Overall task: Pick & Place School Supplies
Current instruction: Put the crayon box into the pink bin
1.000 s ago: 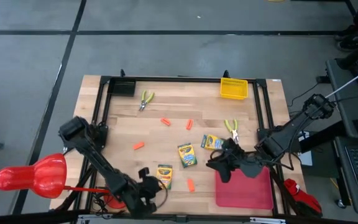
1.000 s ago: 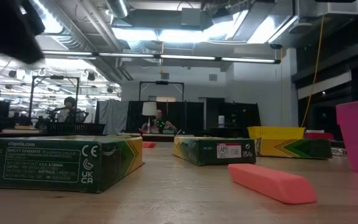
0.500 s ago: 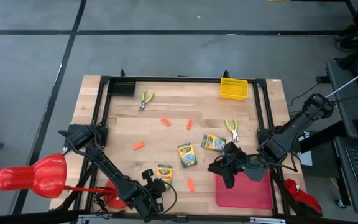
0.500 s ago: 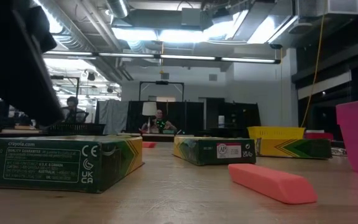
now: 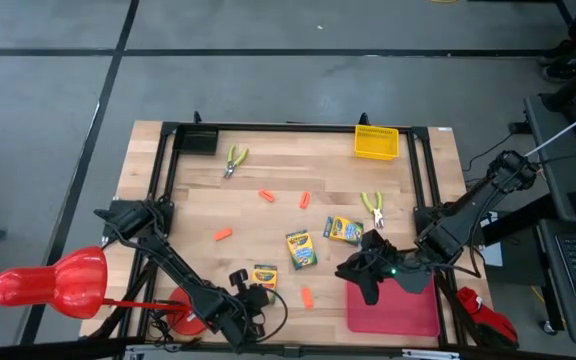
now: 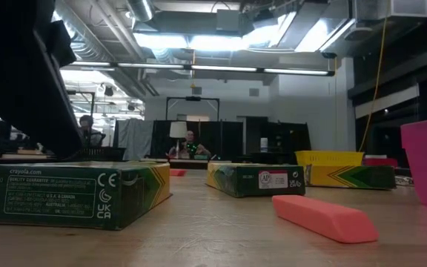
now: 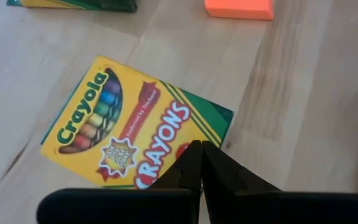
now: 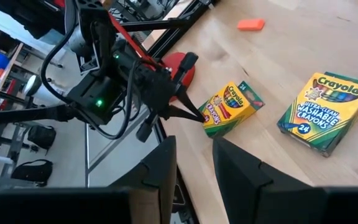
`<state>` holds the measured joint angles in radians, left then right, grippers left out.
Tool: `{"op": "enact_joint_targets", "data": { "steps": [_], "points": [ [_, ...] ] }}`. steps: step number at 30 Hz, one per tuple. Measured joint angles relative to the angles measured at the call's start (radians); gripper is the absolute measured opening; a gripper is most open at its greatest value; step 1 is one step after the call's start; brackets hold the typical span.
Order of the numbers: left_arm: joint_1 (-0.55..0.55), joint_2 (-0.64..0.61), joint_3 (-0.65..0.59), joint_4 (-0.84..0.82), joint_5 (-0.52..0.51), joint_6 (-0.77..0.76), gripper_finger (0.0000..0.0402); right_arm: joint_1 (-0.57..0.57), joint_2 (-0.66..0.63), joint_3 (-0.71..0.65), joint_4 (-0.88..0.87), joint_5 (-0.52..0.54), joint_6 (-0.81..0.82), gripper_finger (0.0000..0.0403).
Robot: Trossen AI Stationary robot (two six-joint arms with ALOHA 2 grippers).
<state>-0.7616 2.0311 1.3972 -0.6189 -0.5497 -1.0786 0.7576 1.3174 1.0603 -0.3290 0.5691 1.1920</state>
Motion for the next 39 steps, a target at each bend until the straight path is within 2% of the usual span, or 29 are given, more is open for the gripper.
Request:
{"op": "enact_joint_targets", "data": {
  "steps": [5, 14, 18, 24, 27, 33, 39],
  "points": [
    [-0.014, 0.020, 0.000, 0.023, 0.014, -0.012, 0.0002, 0.000, 0.000, 0.000, 0.000, 0.000, -0.004, 0.0107],
    [-0.065, 0.045, 0.003, 0.064, -0.001, -0.123, 0.0002, 0.000, 0.000, 0.000, 0.000, 0.000, -0.004, 0.0107],
    [-0.090, 0.059, -0.004, 0.084, 0.073, -0.141, 0.0003, 0.000, 0.000, 0.000, 0.000, 0.000, -0.004, 0.0107],
    [-0.126, 0.089, 0.000, 0.095, 0.039, -0.253, 0.0003, 0.000, 0.000, 0.000, 0.000, 0.000, -0.007, 0.0107],
    [-0.139, 0.095, 0.019, 0.071, 0.012, -0.285, 0.0003, 0.006, 0.000, 0.000, 0.000, 0.000, -0.003, 0.0107],
    [-0.150, 0.095, 0.060, 0.016, 0.039, -0.266, 0.0003, 0.006, 0.000, 0.000, 0.007, 0.007, -0.003, 0.0107],
    [-0.164, 0.094, 0.059, -0.002, 0.037, -0.314, 0.0003, 0.017, 0.013, 0.000, 0.094, 0.018, -0.051, 0.0107]
  ]
}}
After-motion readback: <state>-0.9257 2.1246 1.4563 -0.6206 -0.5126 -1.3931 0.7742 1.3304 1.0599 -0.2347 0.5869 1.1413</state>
